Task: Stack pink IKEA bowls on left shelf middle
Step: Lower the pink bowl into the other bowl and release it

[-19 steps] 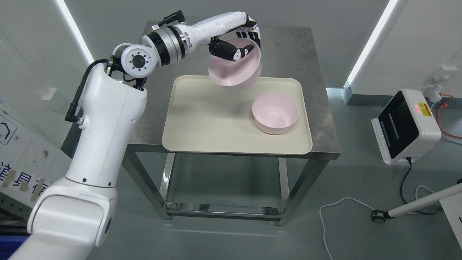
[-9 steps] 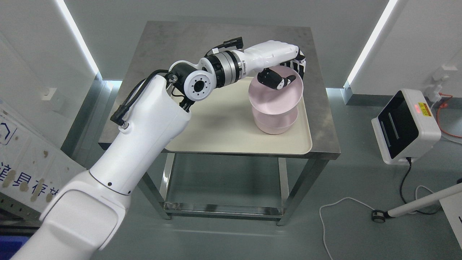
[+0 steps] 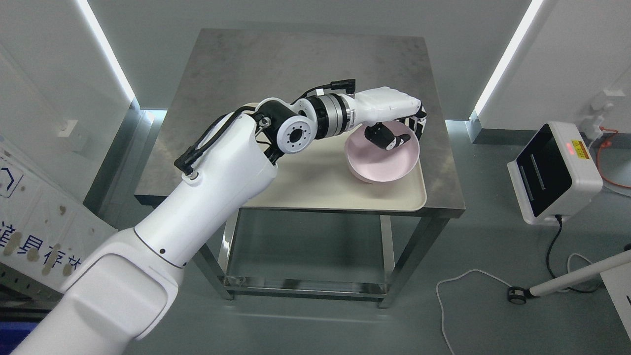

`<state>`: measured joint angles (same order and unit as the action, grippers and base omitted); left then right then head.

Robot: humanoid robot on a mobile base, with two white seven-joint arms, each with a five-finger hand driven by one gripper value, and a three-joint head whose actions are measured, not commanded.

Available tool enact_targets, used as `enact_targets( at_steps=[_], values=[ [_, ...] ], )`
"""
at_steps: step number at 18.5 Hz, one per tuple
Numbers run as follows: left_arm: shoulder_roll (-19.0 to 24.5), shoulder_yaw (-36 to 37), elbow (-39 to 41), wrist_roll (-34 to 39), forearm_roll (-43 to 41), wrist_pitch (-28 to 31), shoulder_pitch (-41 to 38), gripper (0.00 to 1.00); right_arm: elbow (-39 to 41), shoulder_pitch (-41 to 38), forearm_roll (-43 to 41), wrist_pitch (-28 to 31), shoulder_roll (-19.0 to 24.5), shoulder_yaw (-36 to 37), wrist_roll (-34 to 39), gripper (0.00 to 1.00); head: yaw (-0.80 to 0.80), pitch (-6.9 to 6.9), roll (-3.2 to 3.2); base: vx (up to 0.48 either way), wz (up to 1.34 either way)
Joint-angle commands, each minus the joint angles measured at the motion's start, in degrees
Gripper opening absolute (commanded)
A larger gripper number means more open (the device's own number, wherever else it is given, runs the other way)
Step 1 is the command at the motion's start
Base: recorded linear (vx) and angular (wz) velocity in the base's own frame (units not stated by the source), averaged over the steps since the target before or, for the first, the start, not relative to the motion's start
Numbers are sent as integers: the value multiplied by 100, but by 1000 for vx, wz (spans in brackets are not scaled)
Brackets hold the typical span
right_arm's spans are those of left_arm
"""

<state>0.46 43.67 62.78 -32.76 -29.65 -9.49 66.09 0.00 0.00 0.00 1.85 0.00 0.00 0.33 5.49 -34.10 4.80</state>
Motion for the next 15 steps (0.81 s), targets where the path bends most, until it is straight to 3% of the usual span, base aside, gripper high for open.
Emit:
enact_targets(
  at_steps=[1, 5, 15],
  values=[
    [54, 177, -398, 58, 12, 8, 326, 3, 193, -167, 0, 18, -100, 61, 2, 100, 0, 0, 0, 0, 0],
    [54, 176, -503, 559, 3, 8, 326, 4, 193, -167, 0, 18, -100, 70, 2, 100, 0, 0, 0, 0, 0],
    [54, 141, -802, 709, -15, 0, 335, 5, 193, -167, 0, 18, -100, 61, 2, 100, 0, 0, 0, 0, 0]
  ],
)
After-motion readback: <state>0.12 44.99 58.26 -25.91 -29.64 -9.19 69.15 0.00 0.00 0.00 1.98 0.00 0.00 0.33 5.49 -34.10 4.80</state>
